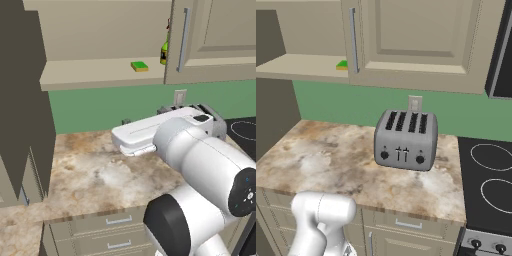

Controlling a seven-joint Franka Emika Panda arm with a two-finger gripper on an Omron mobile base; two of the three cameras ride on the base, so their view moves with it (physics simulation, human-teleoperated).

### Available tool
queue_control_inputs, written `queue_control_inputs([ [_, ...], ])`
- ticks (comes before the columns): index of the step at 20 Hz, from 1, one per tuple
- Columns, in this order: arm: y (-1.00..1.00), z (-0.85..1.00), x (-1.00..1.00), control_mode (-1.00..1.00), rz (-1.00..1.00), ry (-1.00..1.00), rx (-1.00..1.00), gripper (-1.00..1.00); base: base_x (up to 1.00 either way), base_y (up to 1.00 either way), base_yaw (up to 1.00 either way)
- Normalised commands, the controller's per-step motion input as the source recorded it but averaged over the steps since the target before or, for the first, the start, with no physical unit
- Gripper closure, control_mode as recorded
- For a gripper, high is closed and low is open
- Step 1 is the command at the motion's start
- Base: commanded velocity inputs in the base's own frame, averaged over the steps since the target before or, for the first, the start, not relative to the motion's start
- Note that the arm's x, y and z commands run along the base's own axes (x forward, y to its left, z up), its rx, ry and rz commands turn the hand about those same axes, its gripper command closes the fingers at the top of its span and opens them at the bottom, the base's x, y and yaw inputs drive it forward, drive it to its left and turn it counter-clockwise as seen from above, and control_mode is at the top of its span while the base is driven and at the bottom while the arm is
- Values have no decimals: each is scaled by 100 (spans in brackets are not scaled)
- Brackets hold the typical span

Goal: Pick up the spray and sponge from the sink, and place them back in the cabinet, and close the cabinet doors.

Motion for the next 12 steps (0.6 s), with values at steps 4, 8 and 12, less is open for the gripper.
queue_control_inputs([
  [4, 18, -6, -18, -100, 9, 0, 0, -100, 0, 0, 0],
  [8, 24, -8, -20, -100, 9, 0, 0, -100, 0, 0, 0],
  [12, 34, -2, -30, -100, 5, 0, 0, -100, 0, 0, 0],
])
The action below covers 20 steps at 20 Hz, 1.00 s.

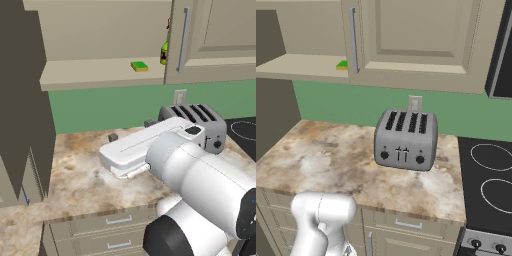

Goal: Pick up the spray and sponge from the sink, and place them back in the cabinet, and close the cabinet doors.

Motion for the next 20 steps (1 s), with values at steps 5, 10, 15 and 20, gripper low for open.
queue_control_inputs([
  [5, 31, 0, -33, -100, 1, -2, 0, -100, 0, 0, 0],
  [10, 23, 0, -18, -100, 0, -4, 0, -100, 0, 0, 0],
  [15, 22, 0, -24, -100, 0, -7, 0, -100, 0, 0, 0],
  [20, 26, 0, -25, -100, 0, -3, 0, -100, 0, 0, 0],
])
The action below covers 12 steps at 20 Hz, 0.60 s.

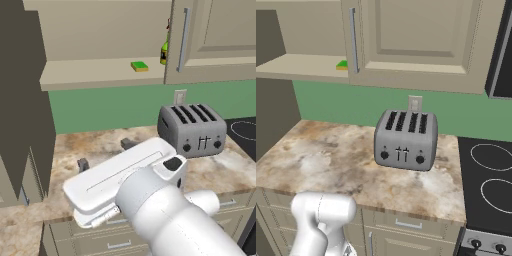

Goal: Pick up the spray and sponge from the sink, and place them back in the cabinet, and close the cabinet doors.

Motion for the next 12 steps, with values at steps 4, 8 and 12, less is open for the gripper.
queue_control_inputs([
  [4, 28, 0, -23, -100, 0, -1, 0, -100, 0, 0, 0],
  [8, 29, 0, -13, -100, 0, 0, 0, -100, 0, 0, 0],
  [12, 30, 0, -10, -100, 0, 0, 0, -100, 0, 0, 0],
])
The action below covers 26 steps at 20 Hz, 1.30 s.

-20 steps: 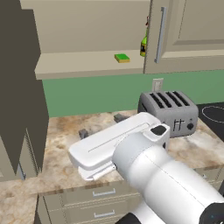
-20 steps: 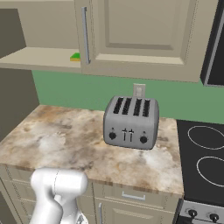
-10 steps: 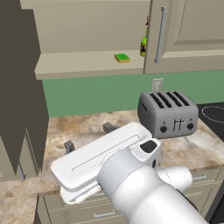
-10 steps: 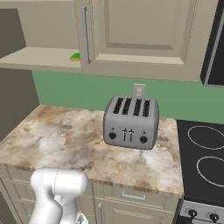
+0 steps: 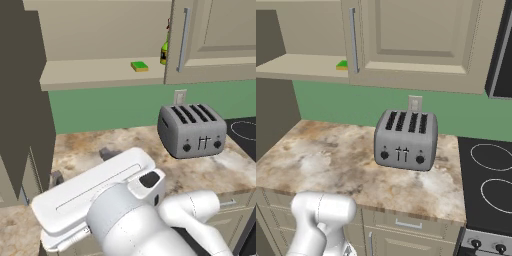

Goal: Pick up the spray and sponge from the sink, and place them back in the cabinet, and close the cabinet doors.

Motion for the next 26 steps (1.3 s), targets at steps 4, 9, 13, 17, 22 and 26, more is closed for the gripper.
queue_control_inputs([
  [4, 28, 0, -9, -100, 0, 0, 0, -100, 0, 0, 0],
  [9, 24, 0, -6, -100, 0, 0, 0, -100, 0, 0, 0],
  [13, 16, 0, 0, -100, 0, 0, 0, -100, 0, 0, 0],
  [17, 16, 0, -4, -100, 0, 0, 0, -100, 0, 0, 0],
  [22, 20, 0, -15, -100, 0, 0, 0, -100, 0, 0, 0],
  [26, 23, 0, -18, -100, 0, 0, 0, -100, 0, 0, 0],
])
